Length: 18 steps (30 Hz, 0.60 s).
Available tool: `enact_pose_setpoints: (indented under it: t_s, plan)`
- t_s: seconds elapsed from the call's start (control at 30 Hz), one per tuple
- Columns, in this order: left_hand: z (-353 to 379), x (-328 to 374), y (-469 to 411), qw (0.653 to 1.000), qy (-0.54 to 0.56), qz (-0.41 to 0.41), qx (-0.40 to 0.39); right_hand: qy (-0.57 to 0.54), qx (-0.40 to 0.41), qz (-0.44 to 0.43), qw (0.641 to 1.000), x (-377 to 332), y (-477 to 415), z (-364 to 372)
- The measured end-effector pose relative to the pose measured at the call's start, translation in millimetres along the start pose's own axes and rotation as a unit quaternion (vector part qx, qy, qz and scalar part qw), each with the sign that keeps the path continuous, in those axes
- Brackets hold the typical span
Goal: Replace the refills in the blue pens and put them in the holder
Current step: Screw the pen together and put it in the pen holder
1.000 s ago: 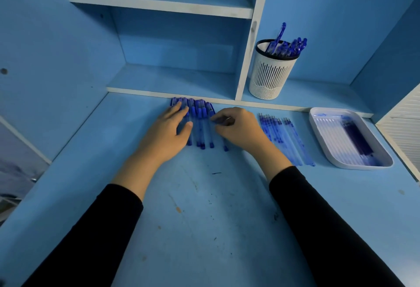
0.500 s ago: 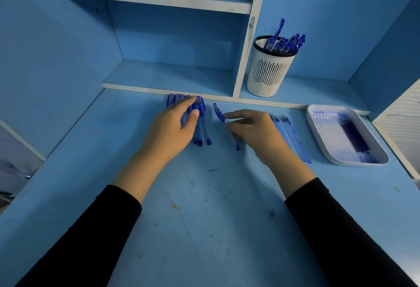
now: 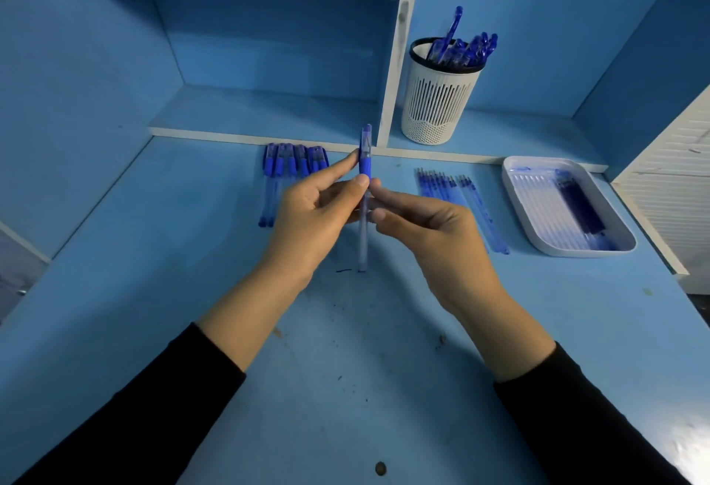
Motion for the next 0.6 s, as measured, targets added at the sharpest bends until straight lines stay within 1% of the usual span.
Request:
enact_pose_setpoints:
  t_s: [0.1, 0.17, 0.33, 0.5, 0.6]
  plan:
    - [-3.8, 1.6, 3.5, 0.999, -0.027, 0.023, -0.017, 0.021, 0.042, -0.013, 0.999, -3.2, 2.0, -17.0]
    - [-6.6, 1.1, 7.6, 0.996, -0.065, 0.039, -0.037, 0.03, 0.067, -0.034, 0.997, -4.4, 3.1, -27.0]
    - [-11.2, -10.6, 20.4, 0.984, -0.141, 0.04, -0.1, 0.012, 0.057, -0.056, 0.997, 1.4, 6.4, -28.4]
    - [-13.9, -21.3, 24.3, 0.974, -0.18, 0.071, -0.114, -0.008, 0.057, -0.048, 0.997, 15.4, 10.1, -27.2]
    - [-13.3, -26.1, 21.5, 0.973, -0.187, 0.069, -0.113, 0.001, 0.067, -0.052, 0.996, 18.5, 12.9, -28.3]
Point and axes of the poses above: each hand's wrist, its own y-axis away from the middle knuckle, its own z-axis out of the palm, x = y × z, the point moved 3 cm from there along -y, towards the middle knuckle, and after that the axes turned 10 degrees about -z, right-handed, at the moved point
